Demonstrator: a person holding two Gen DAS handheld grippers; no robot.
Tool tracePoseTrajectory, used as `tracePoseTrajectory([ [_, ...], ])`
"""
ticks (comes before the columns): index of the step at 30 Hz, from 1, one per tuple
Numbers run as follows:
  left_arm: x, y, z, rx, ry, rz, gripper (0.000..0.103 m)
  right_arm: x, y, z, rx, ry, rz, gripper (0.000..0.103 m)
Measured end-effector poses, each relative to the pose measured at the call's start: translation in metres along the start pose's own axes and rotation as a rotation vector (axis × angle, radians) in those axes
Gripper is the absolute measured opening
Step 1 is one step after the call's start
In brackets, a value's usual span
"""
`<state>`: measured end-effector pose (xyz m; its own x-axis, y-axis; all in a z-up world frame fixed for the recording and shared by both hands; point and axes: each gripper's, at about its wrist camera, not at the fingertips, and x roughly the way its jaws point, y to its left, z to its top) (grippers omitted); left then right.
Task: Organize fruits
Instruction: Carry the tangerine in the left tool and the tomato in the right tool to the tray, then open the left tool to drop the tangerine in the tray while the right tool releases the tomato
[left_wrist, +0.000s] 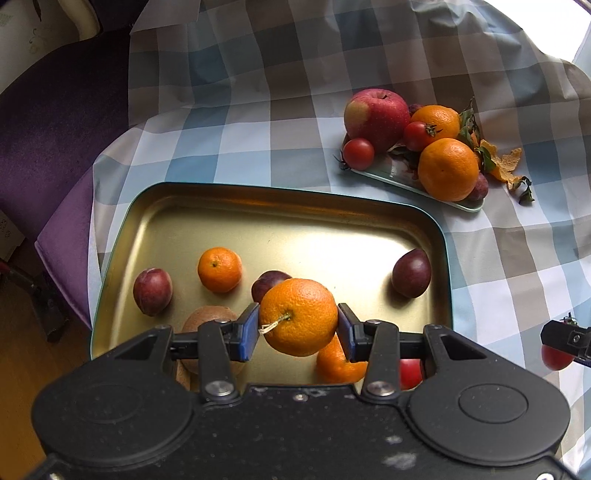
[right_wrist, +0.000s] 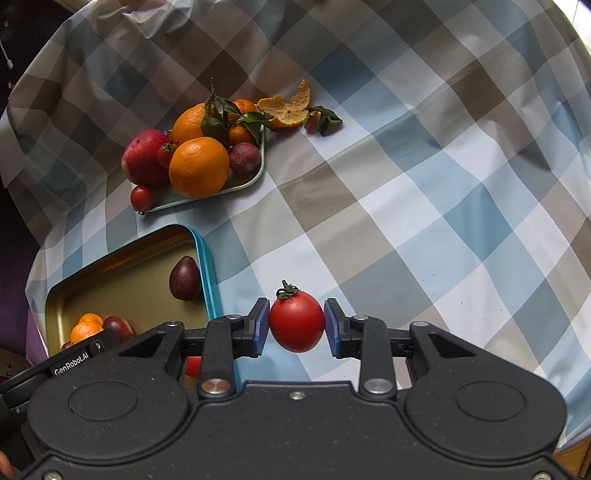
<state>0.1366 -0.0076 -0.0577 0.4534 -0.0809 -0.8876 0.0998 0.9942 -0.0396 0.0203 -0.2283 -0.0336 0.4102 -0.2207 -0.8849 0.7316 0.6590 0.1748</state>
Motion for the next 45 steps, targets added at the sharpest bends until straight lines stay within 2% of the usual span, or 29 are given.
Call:
tracePoseTrajectory([
  [7,0.003,0.024,-0.009,0.004,0.032,0.011,0.044,0.004,0.039,0.000,-0.044,0.003,0.060,0.041],
  [14,0.009,0.030,-0.016,0.022,0.081,-0.020,0.044,0.017,0.071,-0.006,-0.097,0.041,0.086,0.041],
  [20,0.007,0.031,-0.022,0.076,0.074,-0.029,0.044,0.024,0.091,-0.010,-0.122,0.059,0.090,0.041],
  [29,0.004,0.040,-0.026,0.088,0.101,-0.144,0.044,0.035,0.114,-0.015,-0.159,0.077,0.077,0.041],
  [34,0.007,0.038,-0.031,0.119,0.113,-0.121,0.044,0.040,0.125,-0.021,-0.192,0.077,0.058,0.041],
  [45,0.004,0.042,-0.029,0.104,0.089,-0.090,0.045,0.041,0.132,-0.024,-0.228,0.061,0.043,0.041],
])
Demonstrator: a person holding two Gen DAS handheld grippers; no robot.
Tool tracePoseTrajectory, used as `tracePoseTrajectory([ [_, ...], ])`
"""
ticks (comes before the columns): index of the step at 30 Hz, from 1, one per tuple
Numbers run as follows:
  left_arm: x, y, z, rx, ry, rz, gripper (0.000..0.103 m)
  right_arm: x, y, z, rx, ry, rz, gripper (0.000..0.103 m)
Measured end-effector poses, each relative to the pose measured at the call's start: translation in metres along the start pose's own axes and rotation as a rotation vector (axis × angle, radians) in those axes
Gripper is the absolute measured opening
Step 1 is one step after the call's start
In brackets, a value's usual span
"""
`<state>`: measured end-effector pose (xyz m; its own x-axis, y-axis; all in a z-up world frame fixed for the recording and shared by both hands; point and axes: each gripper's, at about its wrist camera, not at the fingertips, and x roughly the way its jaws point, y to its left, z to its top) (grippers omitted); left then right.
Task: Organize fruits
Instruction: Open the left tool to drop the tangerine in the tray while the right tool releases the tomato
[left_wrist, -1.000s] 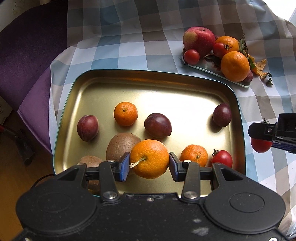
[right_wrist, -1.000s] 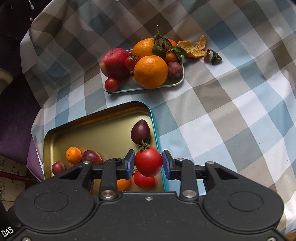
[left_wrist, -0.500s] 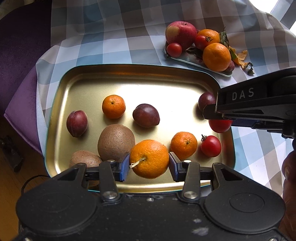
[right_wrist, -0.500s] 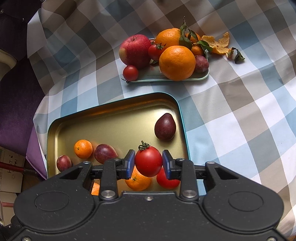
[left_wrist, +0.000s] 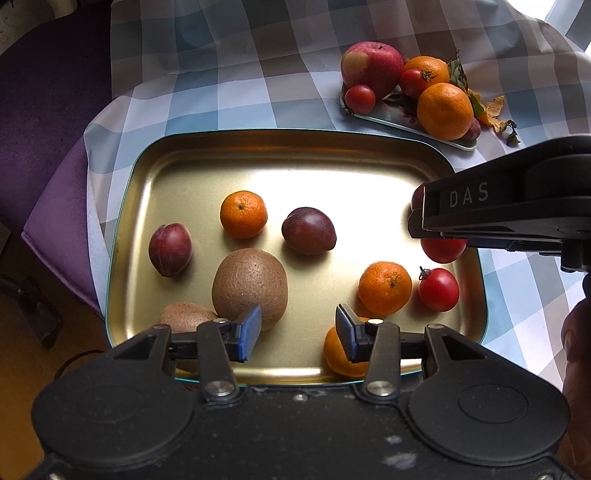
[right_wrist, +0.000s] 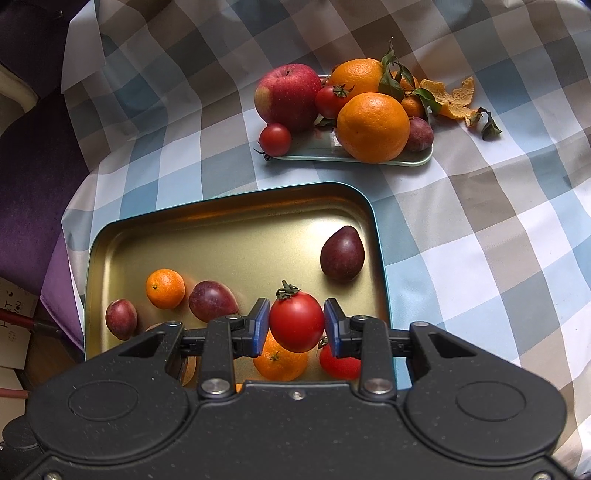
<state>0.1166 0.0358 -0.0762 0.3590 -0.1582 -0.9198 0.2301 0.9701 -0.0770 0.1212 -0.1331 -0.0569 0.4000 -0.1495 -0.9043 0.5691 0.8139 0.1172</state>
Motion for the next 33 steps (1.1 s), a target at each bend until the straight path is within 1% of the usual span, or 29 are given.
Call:
tracePoseTrajectory([
  [4,-0.002,0.002,0.000,-0.012,-0.016,0.015,0.045,0.000,-0.002,0.001,0.010,0.004,0.007,0.041],
  [16,-0.011,0.003,-0.008,-0.042,-0.049,0.054,0.047,-0.013,0.001,0.002,0.003,-0.036,0.013,0.041],
  [27,-0.022,0.013,-0.014,-0.090,-0.097,0.139,0.049,-0.016,0.012,-0.008,-0.049,-0.030,0.000,0.041],
  [33,-0.026,0.023,-0.012,-0.137,-0.107,0.135,0.049,-0.018,0.012,-0.017,-0.057,-0.029,-0.009,0.041],
])
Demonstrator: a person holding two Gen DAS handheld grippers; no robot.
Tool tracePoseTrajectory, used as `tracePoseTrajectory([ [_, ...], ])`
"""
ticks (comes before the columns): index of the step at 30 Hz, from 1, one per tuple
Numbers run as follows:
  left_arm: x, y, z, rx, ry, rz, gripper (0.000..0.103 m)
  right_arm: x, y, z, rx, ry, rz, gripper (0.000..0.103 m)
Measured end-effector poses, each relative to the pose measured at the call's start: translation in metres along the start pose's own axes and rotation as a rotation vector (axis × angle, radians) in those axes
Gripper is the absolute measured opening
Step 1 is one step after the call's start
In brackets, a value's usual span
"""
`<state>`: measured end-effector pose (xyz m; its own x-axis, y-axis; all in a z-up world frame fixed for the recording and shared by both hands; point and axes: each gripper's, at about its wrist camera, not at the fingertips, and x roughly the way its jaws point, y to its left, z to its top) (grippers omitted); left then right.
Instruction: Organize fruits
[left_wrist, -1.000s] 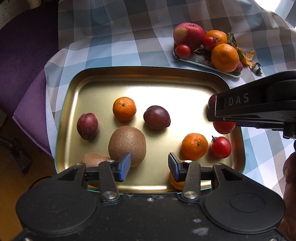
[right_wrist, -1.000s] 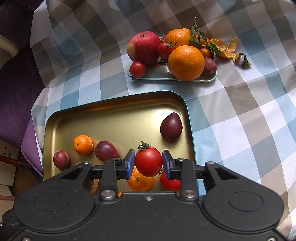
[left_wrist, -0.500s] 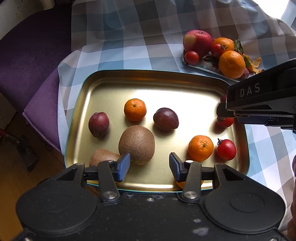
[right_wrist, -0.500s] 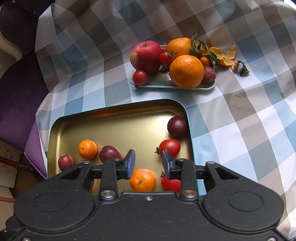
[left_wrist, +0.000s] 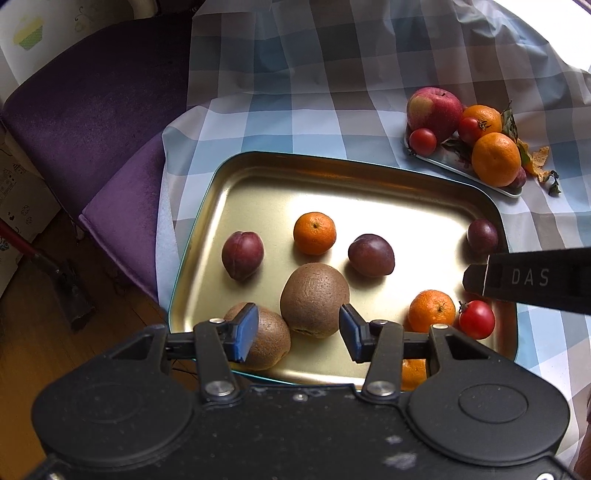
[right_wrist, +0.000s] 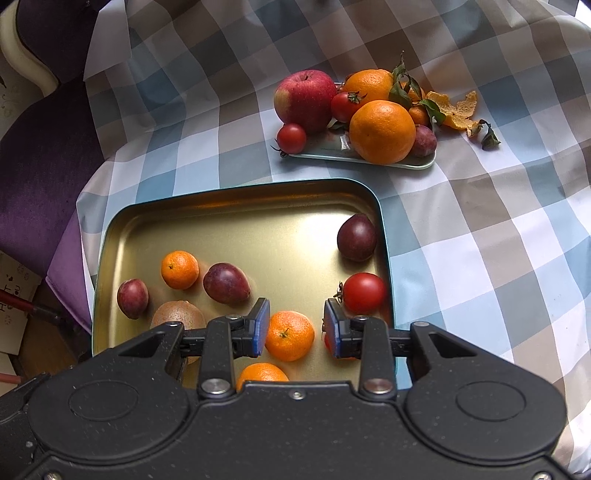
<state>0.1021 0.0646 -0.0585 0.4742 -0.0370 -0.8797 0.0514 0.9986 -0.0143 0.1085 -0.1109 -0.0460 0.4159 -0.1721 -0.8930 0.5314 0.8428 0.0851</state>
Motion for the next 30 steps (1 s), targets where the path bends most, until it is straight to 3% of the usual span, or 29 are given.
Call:
tracePoseTrajectory([
  [30,-0.001,0.011,0.007,-0.040,-0.026,0.039,0.050,-0.004,0.009,-0.029,-0.079,0.002,-0.035,0.041],
])
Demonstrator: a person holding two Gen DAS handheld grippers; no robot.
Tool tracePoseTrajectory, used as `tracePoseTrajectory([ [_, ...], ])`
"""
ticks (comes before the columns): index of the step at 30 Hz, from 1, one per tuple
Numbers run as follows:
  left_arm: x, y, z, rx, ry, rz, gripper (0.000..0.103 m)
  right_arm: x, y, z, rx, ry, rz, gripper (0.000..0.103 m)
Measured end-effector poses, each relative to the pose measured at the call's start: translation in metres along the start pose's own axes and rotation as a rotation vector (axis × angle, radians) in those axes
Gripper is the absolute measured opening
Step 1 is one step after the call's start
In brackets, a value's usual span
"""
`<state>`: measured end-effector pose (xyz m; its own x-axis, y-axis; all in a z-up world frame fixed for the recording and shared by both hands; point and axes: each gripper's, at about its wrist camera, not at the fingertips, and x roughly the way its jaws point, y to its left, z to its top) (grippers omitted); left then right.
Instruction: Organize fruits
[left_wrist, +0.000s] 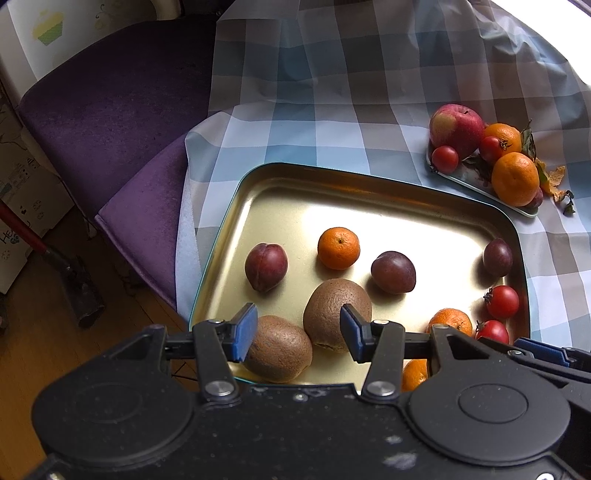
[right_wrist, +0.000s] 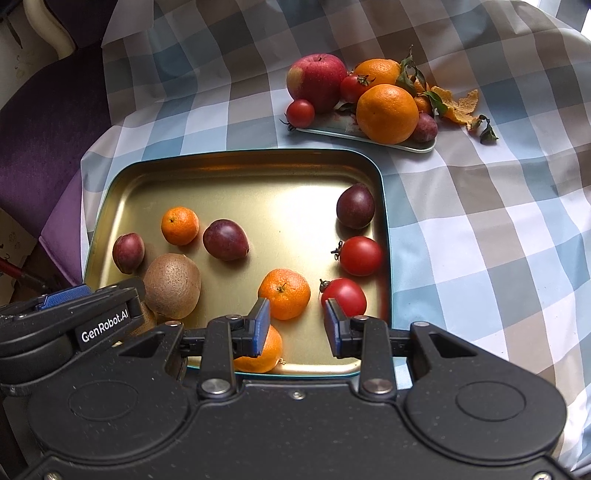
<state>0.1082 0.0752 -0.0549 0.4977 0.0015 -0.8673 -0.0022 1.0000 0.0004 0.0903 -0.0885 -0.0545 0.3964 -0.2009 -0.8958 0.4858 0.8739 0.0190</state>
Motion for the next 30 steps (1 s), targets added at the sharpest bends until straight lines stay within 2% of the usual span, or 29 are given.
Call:
tracePoseTrajectory([
  [7,0.0009,0.0016,0.0022,0.008,-0.026,0.044,0.051,0.0050,0.0014,-0.0007,-0.006,0.015,-0.001,0.041],
  [30,0.0020,0.0057,0.0043,-0.023,-0.018,0.026,0.051,0.0098,0.0069,-0.0027,-0.035,0.029,-0.006,0.041],
])
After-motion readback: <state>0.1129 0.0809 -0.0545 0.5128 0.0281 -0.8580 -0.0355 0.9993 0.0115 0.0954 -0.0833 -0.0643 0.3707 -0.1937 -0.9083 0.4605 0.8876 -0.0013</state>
